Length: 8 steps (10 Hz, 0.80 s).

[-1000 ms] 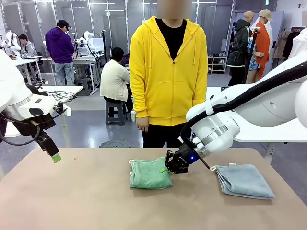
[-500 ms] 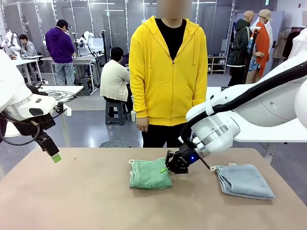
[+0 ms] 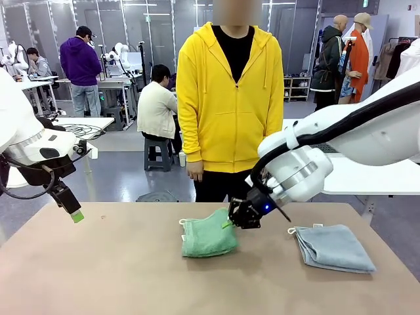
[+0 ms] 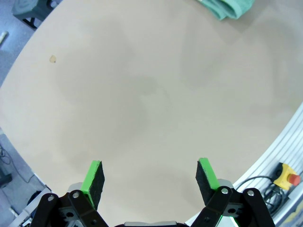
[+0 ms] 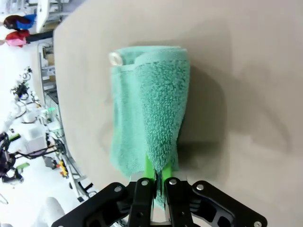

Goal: Fold the towels and place them in the basket.
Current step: Stack the folded Towel with hook on the right side of the table.

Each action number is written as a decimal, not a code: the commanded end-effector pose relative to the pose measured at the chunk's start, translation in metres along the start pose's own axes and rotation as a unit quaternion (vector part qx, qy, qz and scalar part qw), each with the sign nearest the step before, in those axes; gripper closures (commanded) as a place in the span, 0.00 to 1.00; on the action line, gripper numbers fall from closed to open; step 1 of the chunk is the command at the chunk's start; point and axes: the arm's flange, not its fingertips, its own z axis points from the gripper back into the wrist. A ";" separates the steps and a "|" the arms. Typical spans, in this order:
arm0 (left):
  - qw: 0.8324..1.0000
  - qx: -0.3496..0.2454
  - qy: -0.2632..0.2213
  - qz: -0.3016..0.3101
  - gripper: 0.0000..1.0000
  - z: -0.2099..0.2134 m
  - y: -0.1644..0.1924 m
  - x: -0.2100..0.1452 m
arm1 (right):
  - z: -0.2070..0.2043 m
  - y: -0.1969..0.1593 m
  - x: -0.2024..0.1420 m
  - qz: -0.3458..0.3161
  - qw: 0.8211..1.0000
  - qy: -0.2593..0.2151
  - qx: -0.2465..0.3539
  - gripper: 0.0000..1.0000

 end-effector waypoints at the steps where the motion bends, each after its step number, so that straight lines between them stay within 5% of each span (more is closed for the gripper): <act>1: 1.000 0.006 0.006 0.004 0.02 0.002 0.002 0.003 | 0.039 0.005 -0.013 0.039 0.999 -0.007 -0.015 0.94; 8: 1.000 0.006 0.006 0.004 0.02 0.002 0.002 0.003 | 0.169 -0.010 -0.011 0.159 0.975 0.003 -0.154 0.94</act>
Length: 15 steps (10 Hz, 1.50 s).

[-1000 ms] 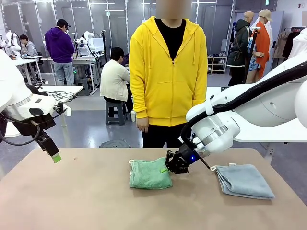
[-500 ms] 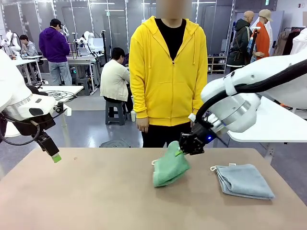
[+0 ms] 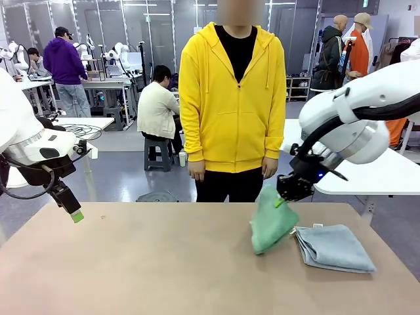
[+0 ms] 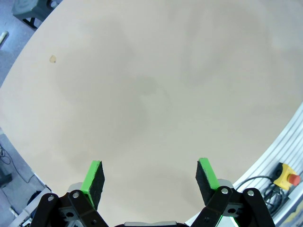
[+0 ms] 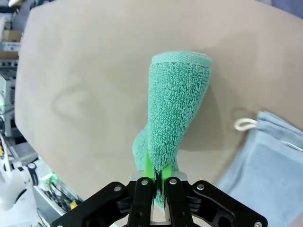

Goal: Fold the towels and place them in the basket.
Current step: Stack the folded Towel with hook on the right side of the table.

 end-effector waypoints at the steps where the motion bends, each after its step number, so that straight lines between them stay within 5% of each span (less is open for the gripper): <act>1: 1.000 0.006 0.006 0.004 0.02 0.002 0.001 0.003 | 0.027 -0.019 -0.005 0.030 0.999 0.013 -0.005 0.94; 9: 1.000 0.006 0.006 0.004 0.02 0.002 0.001 0.003 | 0.079 -0.088 -0.025 0.038 0.999 0.023 0.014 0.94; 15: 1.000 0.006 0.006 0.004 0.02 0.002 0.001 0.003 | 0.041 -0.143 -0.042 0.006 0.999 0.041 0.008 0.94</act>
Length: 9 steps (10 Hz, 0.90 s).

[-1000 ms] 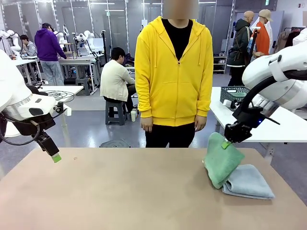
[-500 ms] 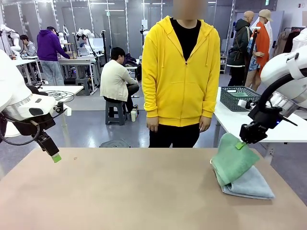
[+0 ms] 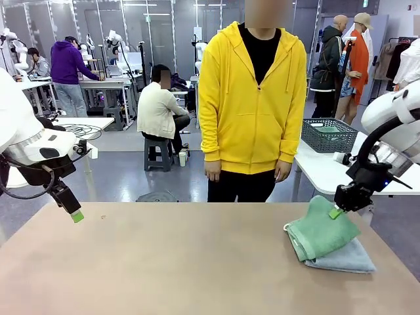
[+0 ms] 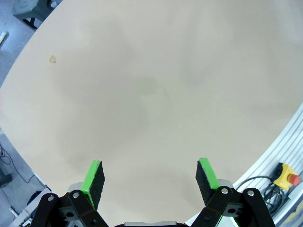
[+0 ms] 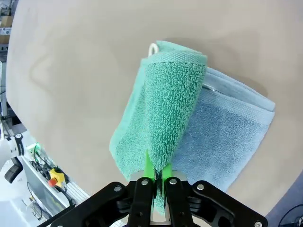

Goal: Fold the towels and place them in the basket.
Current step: Stack the folded Towel with hook on the right side of the table.

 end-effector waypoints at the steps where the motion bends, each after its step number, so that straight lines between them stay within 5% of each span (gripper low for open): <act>1: 1.000 0.006 0.006 0.004 0.02 0.002 0.002 0.003 | -0.016 -0.015 -0.003 -0.011 1.000 0.007 -0.019 0.94; 6: 1.000 0.006 0.006 0.004 0.02 0.002 0.002 0.003 | -0.047 -0.037 -0.017 -0.066 0.994 0.048 -0.076 0.94; 9: 1.000 0.006 0.006 0.004 0.02 0.002 0.002 0.003 | -0.049 -0.031 -0.021 -0.078 0.990 0.052 -0.103 0.46</act>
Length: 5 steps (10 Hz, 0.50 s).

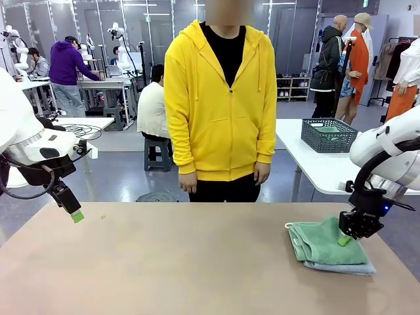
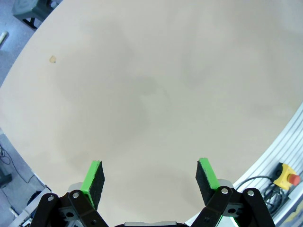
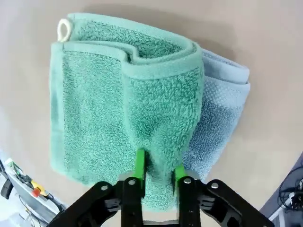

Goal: Fold the towels and place them in the basket.
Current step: Stack the folded Towel with hook on the right side of the table.

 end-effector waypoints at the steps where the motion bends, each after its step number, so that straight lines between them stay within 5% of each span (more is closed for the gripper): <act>1: 1.000 0.006 0.006 0.004 0.02 0.002 0.002 0.003 | 0.007 0.014 -0.006 -0.016 0.999 -0.005 -0.029 0.26; 3: 1.000 0.006 0.006 0.004 0.02 0.002 0.002 0.003 | 0.020 0.025 -0.012 -0.024 0.998 -0.016 -0.048 0.00; 5: 1.000 0.006 0.006 0.004 0.02 0.002 0.002 0.003 | 0.037 0.041 -0.017 -0.024 0.997 -0.030 -0.071 0.00</act>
